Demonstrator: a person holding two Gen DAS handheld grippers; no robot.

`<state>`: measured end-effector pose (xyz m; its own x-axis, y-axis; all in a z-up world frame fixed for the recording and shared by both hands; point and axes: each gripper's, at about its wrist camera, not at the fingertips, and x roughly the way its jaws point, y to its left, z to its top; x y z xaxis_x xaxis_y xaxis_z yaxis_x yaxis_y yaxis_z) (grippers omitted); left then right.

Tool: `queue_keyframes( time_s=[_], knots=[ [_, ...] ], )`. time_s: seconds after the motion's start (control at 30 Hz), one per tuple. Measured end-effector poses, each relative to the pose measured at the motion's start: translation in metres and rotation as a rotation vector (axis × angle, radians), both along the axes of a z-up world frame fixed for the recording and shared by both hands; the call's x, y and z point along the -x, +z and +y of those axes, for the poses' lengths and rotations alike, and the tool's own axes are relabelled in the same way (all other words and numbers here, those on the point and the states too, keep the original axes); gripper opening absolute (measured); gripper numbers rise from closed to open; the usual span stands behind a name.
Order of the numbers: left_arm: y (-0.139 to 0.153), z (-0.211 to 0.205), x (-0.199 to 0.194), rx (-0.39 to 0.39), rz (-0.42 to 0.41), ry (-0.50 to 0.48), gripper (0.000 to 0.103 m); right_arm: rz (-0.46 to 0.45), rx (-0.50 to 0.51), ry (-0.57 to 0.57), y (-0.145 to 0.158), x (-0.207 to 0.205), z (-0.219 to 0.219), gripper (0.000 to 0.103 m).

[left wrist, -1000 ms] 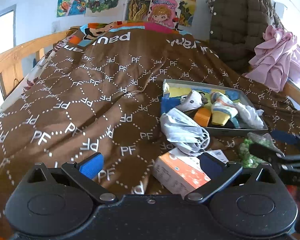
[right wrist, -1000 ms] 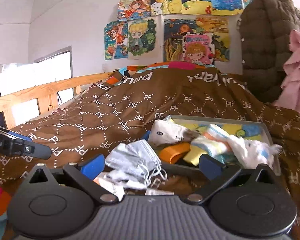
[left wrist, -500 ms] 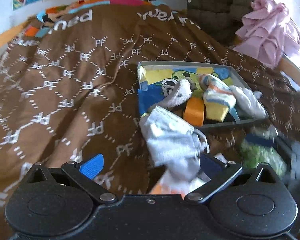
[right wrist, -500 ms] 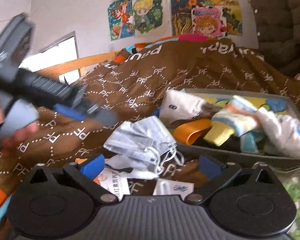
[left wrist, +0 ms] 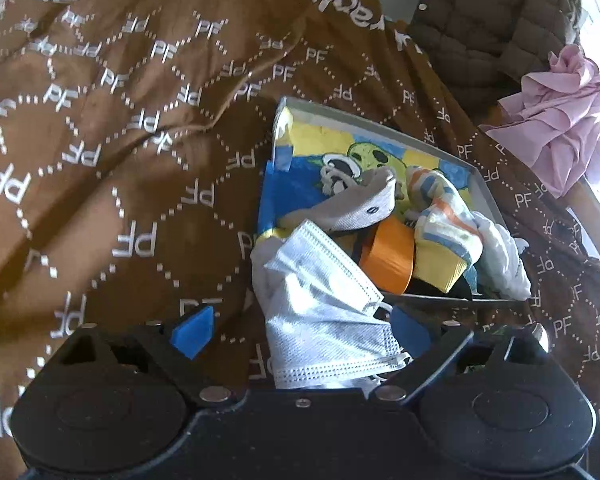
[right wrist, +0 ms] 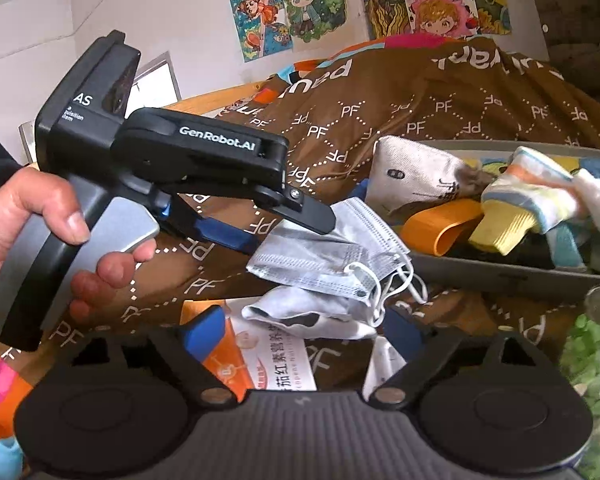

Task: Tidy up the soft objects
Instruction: 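Close the left gripper on the white face mask while the right gripper grasps a white paper item, then carry the mask with the left gripper while the right gripper carries the white item over the tray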

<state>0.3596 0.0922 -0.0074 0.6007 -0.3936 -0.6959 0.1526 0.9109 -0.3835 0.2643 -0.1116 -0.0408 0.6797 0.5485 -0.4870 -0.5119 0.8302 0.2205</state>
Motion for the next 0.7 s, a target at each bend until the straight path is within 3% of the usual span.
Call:
queue_keyframes(
  time_s=[0.1,0.17,0.23,0.33,0.5,0.7],
  knots=[
    [-0.007,0.004,-0.003,0.039,0.019,0.004,0.081,0.024,-0.012,-0.007,-0.001,-0.003,0.003,0.079],
    [-0.01,0.007,-0.005,0.079,0.032,-0.003,0.069,0.041,-0.022,-0.007,-0.001,-0.007,0.005,0.076],
    [-0.013,0.007,-0.006,0.109,0.045,-0.022,0.049,0.055,-0.017,-0.015,-0.002,-0.01,0.009,0.07],
    [-0.018,0.009,-0.007,0.154,0.053,-0.045,0.036,0.082,-0.042,-0.045,-0.001,-0.014,0.01,0.057],
    [-0.02,0.016,-0.006,0.199,0.047,-0.05,0.017,0.091,-0.033,-0.061,0.002,-0.019,0.013,0.03],
    [-0.017,0.023,0.0,0.201,0.024,-0.057,0.008,0.058,0.032,-0.064,0.006,-0.014,0.017,0.007]
  ],
)
